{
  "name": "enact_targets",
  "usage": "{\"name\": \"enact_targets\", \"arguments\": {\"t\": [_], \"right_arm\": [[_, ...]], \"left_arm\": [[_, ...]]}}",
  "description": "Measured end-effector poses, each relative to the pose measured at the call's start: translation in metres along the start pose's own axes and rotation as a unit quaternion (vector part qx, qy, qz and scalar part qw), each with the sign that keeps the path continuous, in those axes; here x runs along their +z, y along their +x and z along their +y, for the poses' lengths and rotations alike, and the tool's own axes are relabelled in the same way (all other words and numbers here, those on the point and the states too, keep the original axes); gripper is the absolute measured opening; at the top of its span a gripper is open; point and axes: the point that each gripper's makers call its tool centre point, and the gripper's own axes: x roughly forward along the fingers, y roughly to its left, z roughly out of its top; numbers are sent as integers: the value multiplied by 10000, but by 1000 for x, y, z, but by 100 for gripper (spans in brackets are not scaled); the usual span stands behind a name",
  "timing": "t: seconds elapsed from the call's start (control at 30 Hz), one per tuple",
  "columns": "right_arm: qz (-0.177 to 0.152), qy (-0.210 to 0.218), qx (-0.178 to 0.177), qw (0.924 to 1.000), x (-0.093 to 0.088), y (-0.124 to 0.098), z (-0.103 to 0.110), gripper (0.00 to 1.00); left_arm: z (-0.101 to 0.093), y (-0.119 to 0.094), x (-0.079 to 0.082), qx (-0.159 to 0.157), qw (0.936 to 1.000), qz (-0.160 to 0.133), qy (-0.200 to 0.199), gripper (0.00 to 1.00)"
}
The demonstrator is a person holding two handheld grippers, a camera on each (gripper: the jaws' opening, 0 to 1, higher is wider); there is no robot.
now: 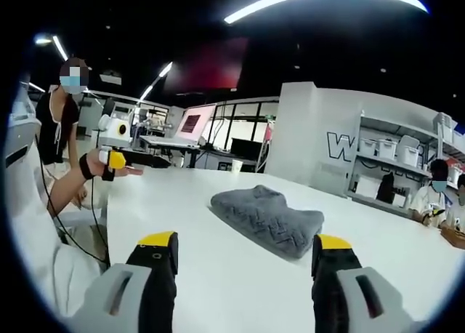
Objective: Open the folded towel by lifting each exposed corner and separating the folded layers until the towel lies flat within the target outline without major curled edges
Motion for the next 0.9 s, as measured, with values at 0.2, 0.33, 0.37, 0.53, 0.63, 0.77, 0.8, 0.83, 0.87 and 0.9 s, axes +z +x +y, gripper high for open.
{"name": "enact_targets", "arguments": {"t": [0.2,0.33,0.37,0.53,0.63,0.77,0.8,0.83,0.87,0.9], "right_arm": [[142,-163,-36,9998,-4,6,-2,74],[141,-140,-49,9998,-4,7,-5,74],[126,-128,-52,9998,-3,7,-6,73],[134,-45,21,9999,-4,10,-7,73],[138,-28,-13,9999,-4,13,-12,73],[100,23,-21,9999,-3,16,-15,73],[140,28,-12,9999,-4,17,-15,73],[135,21,-20,9999,-4,17,-16,73],[115,29,-25,9999,-3,18,-17,73],[107,39,-22,9999,-3,19,-17,73]], "left_arm": [[6,5,0,76,10000,20,27,86],[8,8,0,94,9999,24,47,86],[9,8,1,97,9999,-3,75,86],[13,13,-4,83,9999,78,39,86],[16,17,-8,85,9998,149,72,86],[16,22,-10,-20,9998,184,-14,86],[16,24,-9,-15,9999,167,-32,86],[16,24,-8,-20,9999,153,-23,86],[17,26,-8,-33,9999,154,-20,85],[18,27,-8,-29,9999,162,-31,85]]}}
